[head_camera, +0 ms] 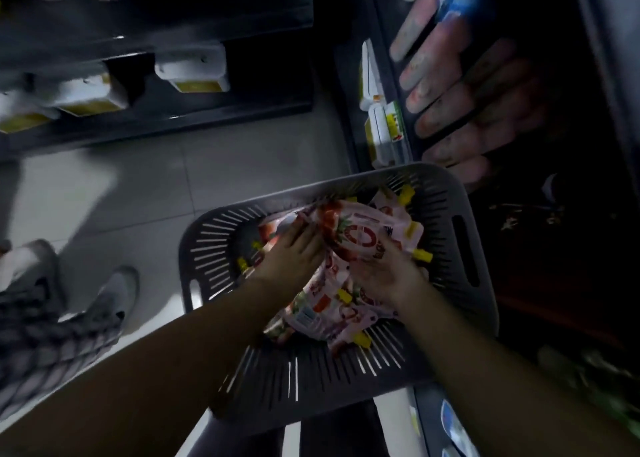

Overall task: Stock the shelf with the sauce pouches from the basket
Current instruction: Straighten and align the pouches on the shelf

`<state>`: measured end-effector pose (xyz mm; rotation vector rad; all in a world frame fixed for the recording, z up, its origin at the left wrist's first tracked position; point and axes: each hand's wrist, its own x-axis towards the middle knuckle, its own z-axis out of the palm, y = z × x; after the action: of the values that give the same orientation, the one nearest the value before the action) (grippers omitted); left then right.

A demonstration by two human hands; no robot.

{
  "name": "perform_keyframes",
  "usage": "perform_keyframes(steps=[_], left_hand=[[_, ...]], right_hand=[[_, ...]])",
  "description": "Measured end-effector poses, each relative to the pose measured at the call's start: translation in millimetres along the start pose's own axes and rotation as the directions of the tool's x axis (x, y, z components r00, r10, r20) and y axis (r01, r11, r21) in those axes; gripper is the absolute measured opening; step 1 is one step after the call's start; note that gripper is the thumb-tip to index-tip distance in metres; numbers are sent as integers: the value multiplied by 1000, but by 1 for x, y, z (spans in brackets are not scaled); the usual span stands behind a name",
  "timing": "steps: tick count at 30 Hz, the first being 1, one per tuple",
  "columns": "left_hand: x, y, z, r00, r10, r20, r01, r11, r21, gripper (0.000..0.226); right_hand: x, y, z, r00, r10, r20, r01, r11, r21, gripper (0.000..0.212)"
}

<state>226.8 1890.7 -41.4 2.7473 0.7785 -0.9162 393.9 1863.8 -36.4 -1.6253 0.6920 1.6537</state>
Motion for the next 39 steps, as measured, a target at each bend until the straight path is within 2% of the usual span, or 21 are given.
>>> perform_keyframes(steps=[1,2,4,6,8,11,14,16,18,19,21,23,25,26,28,29,31,33,36,39], left_hand=[[2,-1,5,1000,12,-11,-12,1000,9,60],[4,-3,9,1000,24,8,-25,999,47,61],[9,-4,8,999,42,-27,-40,998,58,61],[12,-4,3,999,50,8,-50,995,84,58],[18,-1,-2,999,51,-9,-49,989,140,53],[20,-8,-14,995,81,55,-85,993,76,49],[8,-11,-20,986,28,163,-14,996,-89,55],[-5,-11,-20,980,-55,192,108,956,-274,58],[-16,-13,-21,942,-139,307,295,781,-551,58],[-20,-15,-22,911,-150,385,385,645,-660,58],[-30,-18,-19,864,-109,492,500,302,-812,51],[-39,-17,-17,830,-34,556,554,-62,-830,26],[-50,-19,-19,807,99,582,581,-311,-752,16],[-56,-21,-20,810,176,560,580,-386,-717,24],[-65,-26,-22,837,259,482,546,-452,-705,60],[-70,-28,-25,855,271,443,519,-488,-702,73],[-76,-30,-27,881,244,406,470,-558,-685,86],[-81,-29,-32,895,223,386,439,-593,-676,88],[-88,-26,-45,925,216,314,373,-681,-630,70],[-99,-22,-57,948,173,267,298,-777,-555,62]], right_hand=[[7,3,2,1000,5,-1,-5,995,105,78],[12,5,4,1000,-1,-5,2,984,179,78],[16,10,10,998,-64,-9,65,958,278,68],[12,14,16,991,-120,-55,131,946,296,57],[7,16,21,983,-149,-111,173,949,263,39],[2,13,22,969,-201,-143,230,946,230,35],[-1,12,14,929,-302,-212,326,941,88,42],[-2,11,5,892,-398,-213,401,915,-29,39],[-7,9,-4,880,-456,-132,437,887,-147,29],[-12,6,-8,883,-461,-92,439,878,-190,28],[-22,-3,-19,881,-472,-46,451,864,-225,29],[-30,-12,-31,873,-488,-9,476,855,-206,31],[-38,-19,-39,870,-491,43,491,858,-148,32],[-40,-22,-41,871,-484,80,490,864,-110,34],[-39,-26,-44,876,-455,161,465,885,-32,39],[-38,-28,-45,878,-440,189,446,895,10,37],[-38,-32,-44,878,-400,262,380,916,127,30],[-39,-33,-44,867,-383,317,324,919,225,32],[-42,-35,-43,839,-376,392,260,912,318,67],[-52,-38,-36,842,-376,386,259,910,323,76]])
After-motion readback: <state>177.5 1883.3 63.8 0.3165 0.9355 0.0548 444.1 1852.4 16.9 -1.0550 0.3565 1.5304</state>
